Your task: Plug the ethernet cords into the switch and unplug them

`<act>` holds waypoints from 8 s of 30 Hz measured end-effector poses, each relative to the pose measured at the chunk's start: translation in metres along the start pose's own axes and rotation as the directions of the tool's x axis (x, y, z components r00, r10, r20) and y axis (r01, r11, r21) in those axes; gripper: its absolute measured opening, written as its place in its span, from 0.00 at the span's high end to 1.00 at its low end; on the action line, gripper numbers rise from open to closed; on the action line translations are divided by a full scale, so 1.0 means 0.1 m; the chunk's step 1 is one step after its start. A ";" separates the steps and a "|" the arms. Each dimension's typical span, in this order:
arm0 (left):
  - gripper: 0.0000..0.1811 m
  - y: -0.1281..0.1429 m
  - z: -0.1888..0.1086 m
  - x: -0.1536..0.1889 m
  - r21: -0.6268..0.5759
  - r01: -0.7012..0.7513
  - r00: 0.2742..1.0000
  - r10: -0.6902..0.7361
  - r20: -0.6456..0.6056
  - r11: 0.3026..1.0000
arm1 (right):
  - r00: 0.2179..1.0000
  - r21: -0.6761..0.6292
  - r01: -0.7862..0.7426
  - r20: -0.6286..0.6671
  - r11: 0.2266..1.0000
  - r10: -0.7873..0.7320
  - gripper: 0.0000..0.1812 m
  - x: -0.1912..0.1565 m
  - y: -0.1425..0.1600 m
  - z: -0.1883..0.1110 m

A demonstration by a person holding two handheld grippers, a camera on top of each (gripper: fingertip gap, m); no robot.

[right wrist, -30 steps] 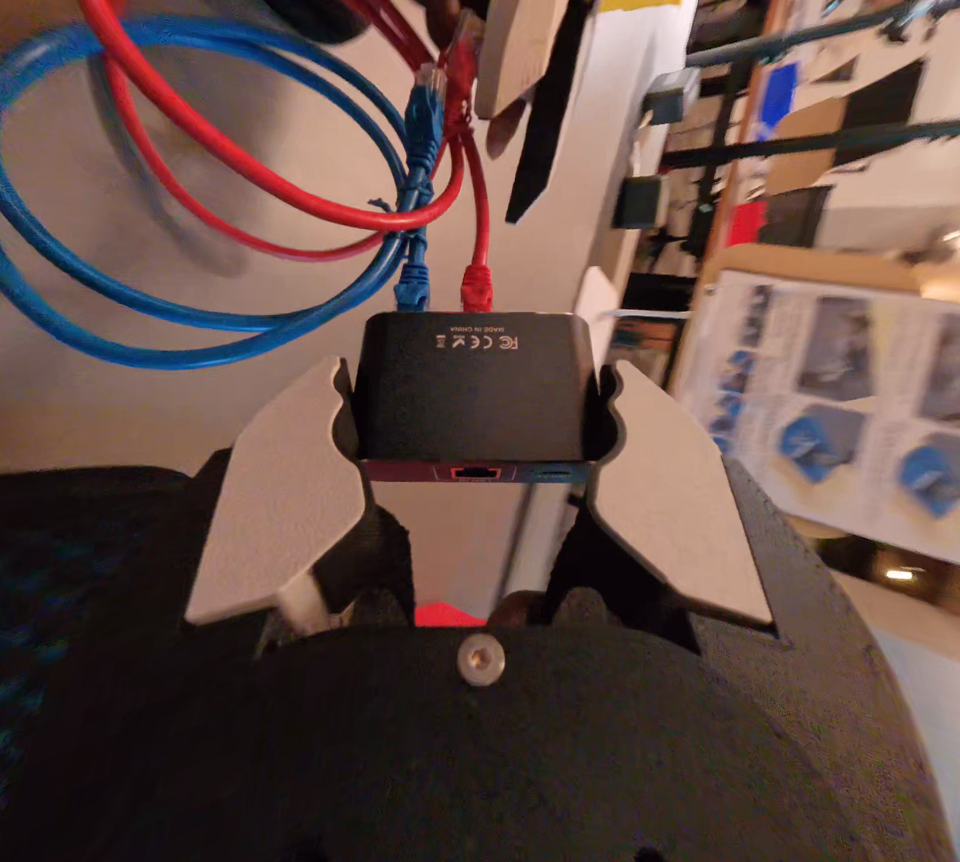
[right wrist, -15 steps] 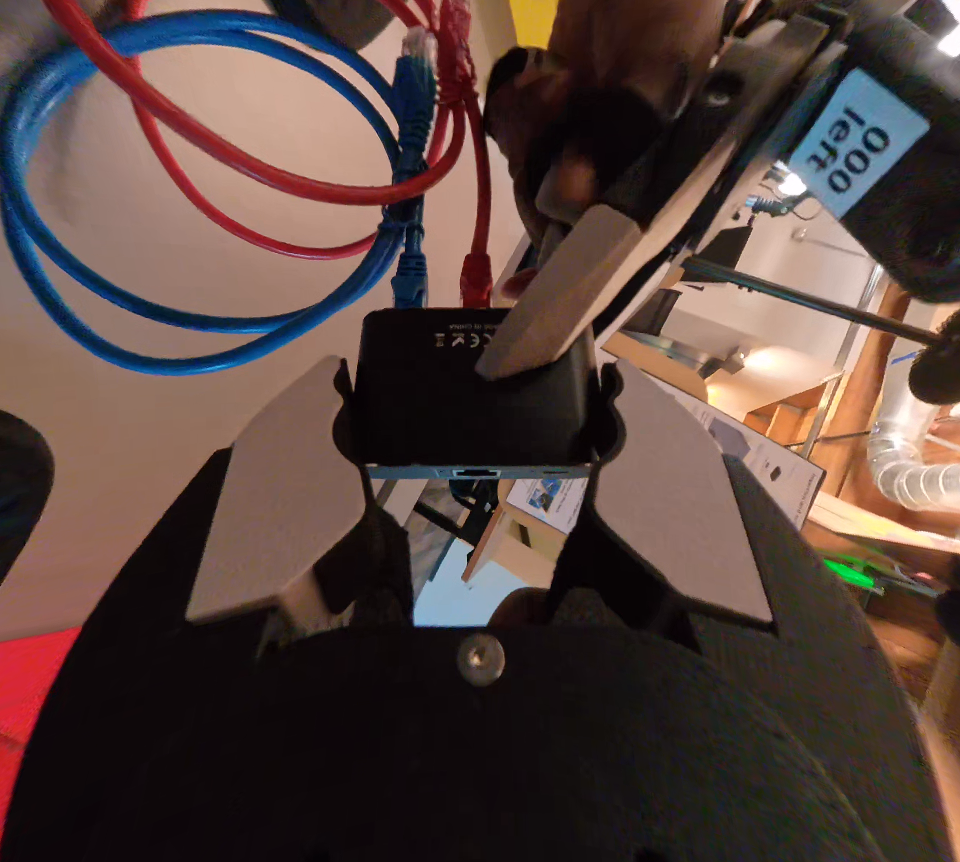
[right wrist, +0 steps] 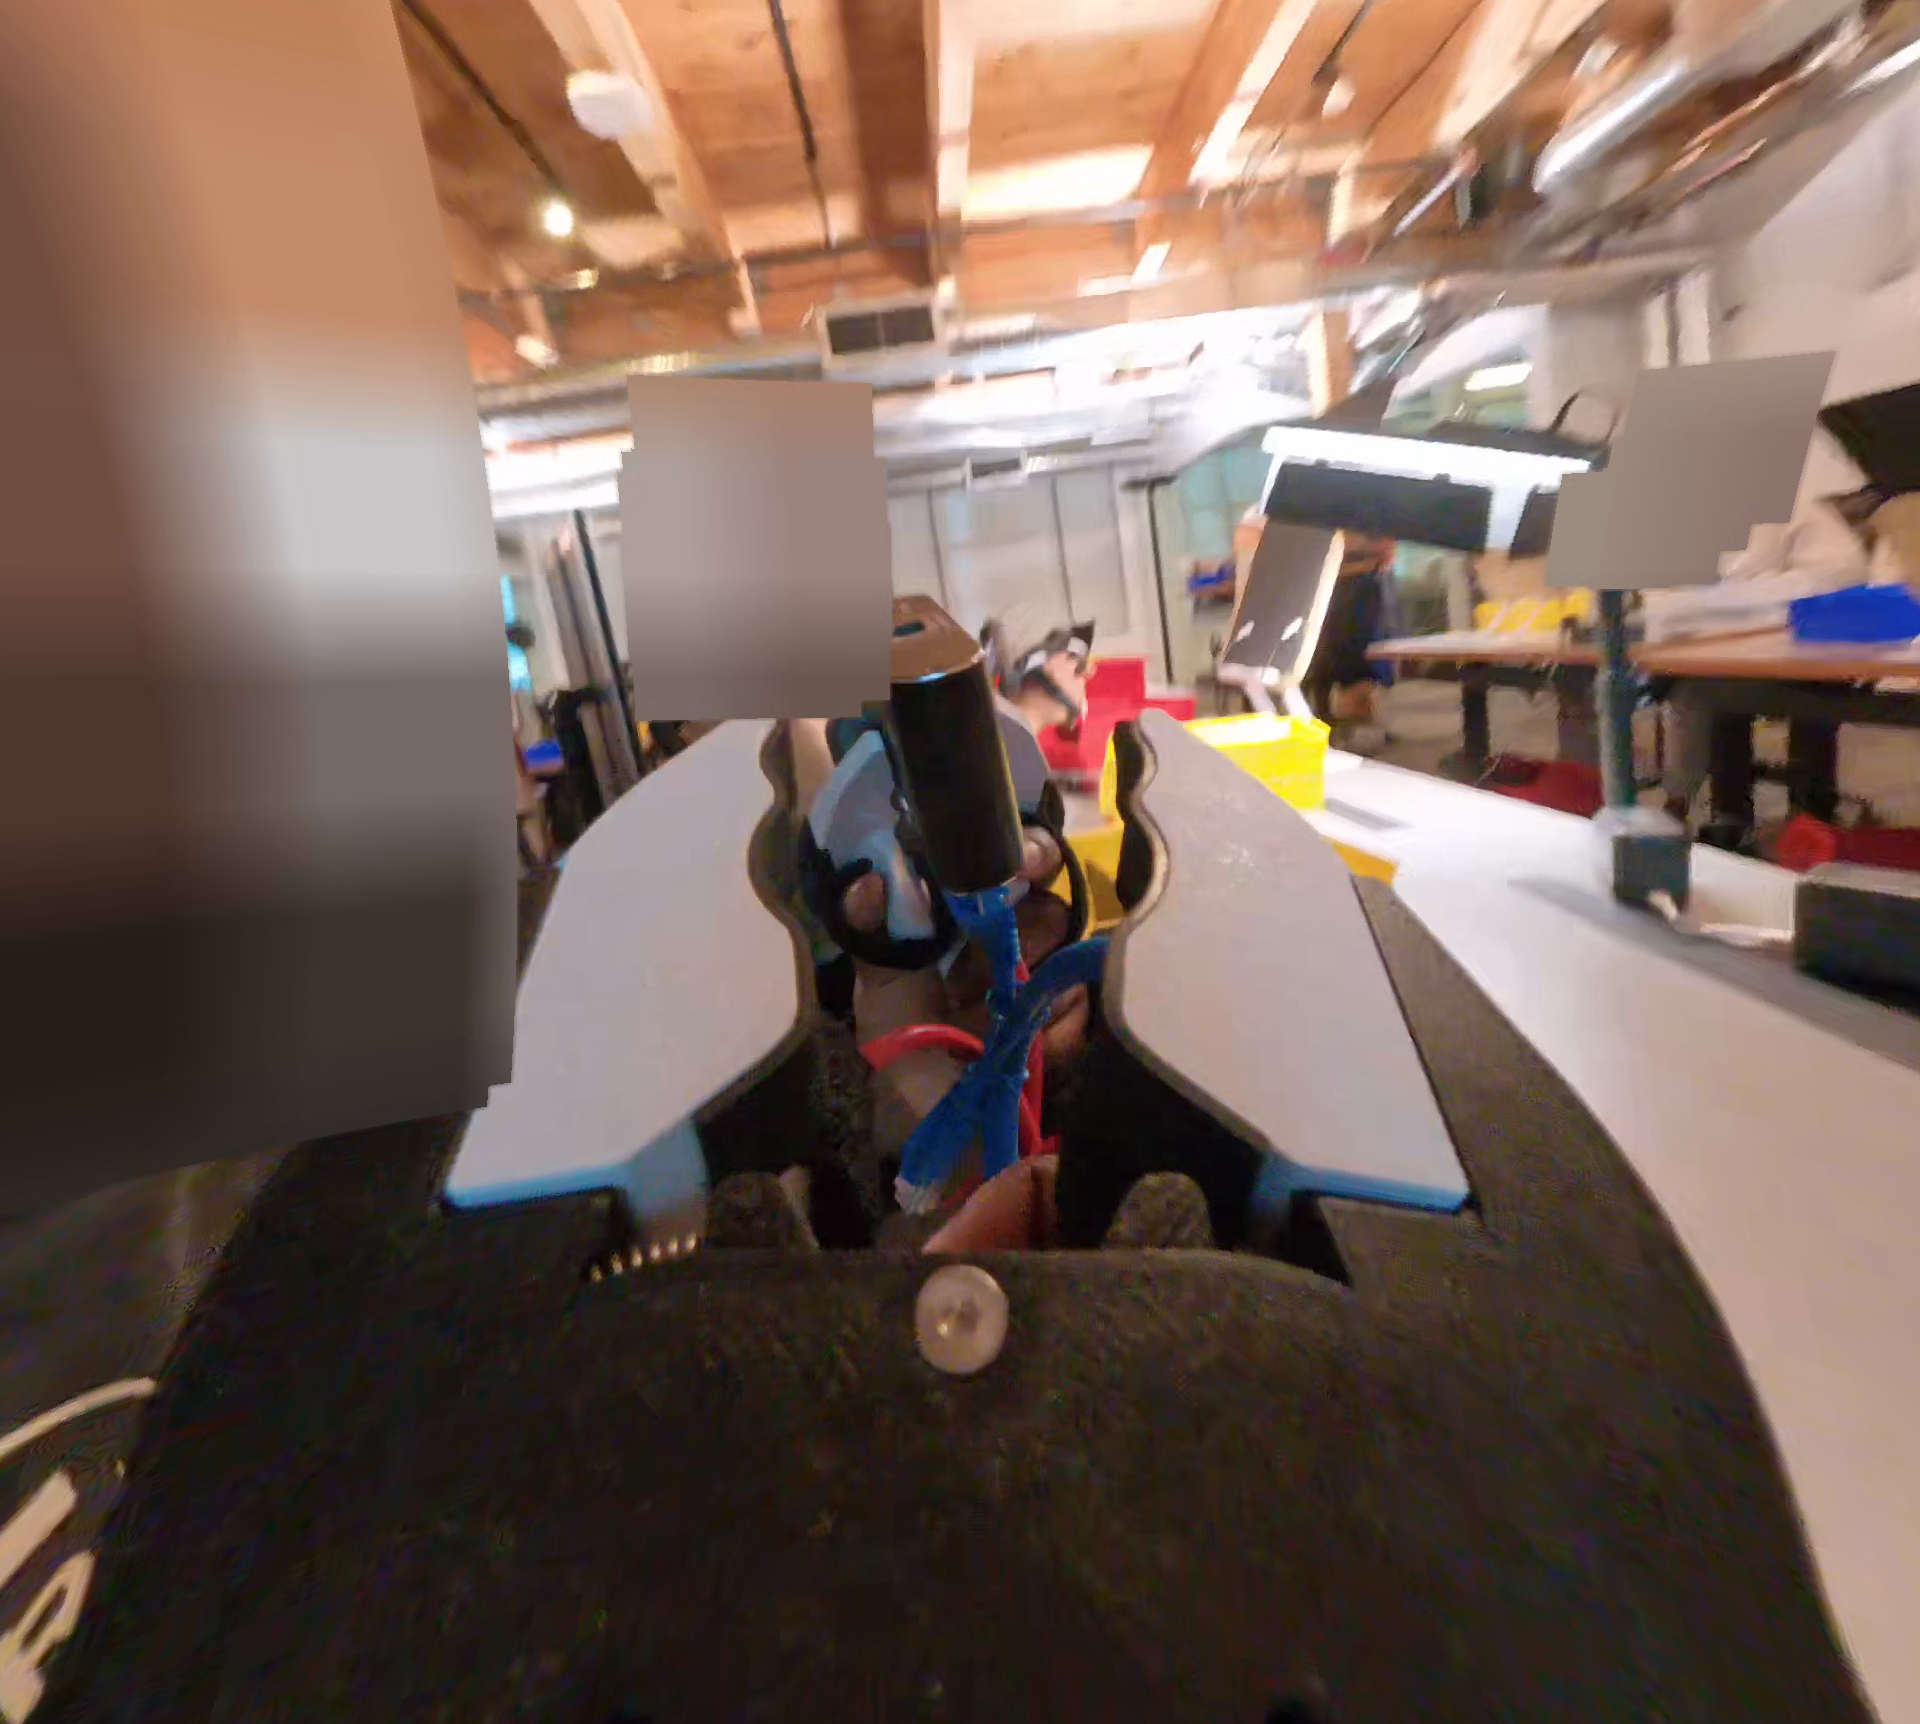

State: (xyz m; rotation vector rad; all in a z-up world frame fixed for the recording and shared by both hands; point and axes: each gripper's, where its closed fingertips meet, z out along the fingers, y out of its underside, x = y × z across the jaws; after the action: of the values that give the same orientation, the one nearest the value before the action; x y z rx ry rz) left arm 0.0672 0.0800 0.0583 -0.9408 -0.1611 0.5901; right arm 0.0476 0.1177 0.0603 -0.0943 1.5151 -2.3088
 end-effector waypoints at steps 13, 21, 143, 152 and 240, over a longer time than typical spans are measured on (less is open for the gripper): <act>0.68 0.35 -0.16 0.06 -0.397 -0.021 0.998 -0.007 -0.068 0.917 | 0.901 -0.583 0.426 0.208 0.691 -0.381 0.87 0.07 0.55 -0.02; 0.75 0.79 -0.27 0.07 -0.849 -0.216 0.974 0.168 -0.152 0.482 | 0.790 -0.814 0.564 0.482 0.141 -0.379 0.87 0.18 0.86 -0.16; 0.57 0.00 -3.79 -0.88 -0.636 0.712 0.465 0.480 0.744 0.296 | 0.644 -0.104 0.626 -0.489 0.773 -0.588 0.66 -0.35 -0.38 -1.26; 0.70 0.45 -4.10 -0.89 -0.596 0.798 0.541 0.540 0.645 -0.087 | 0.576 -0.117 0.673 -0.537 0.731 -0.616 0.67 -0.32 -0.42 -1.35; 0.85 0.88 -0.87 0.15 -0.355 -0.802 -0.273 0.823 -0.498 -0.480 | 0.879 -0.414 -0.458 -0.079 0.787 0.470 0.94 0.26 1.04 -0.53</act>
State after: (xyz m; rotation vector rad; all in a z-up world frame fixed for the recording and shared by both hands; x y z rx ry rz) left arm 0.0768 0.0655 -0.0651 -1.6818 0.6427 2.4186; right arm 0.0379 0.1190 -0.0590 0.1233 1.7653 -1.5650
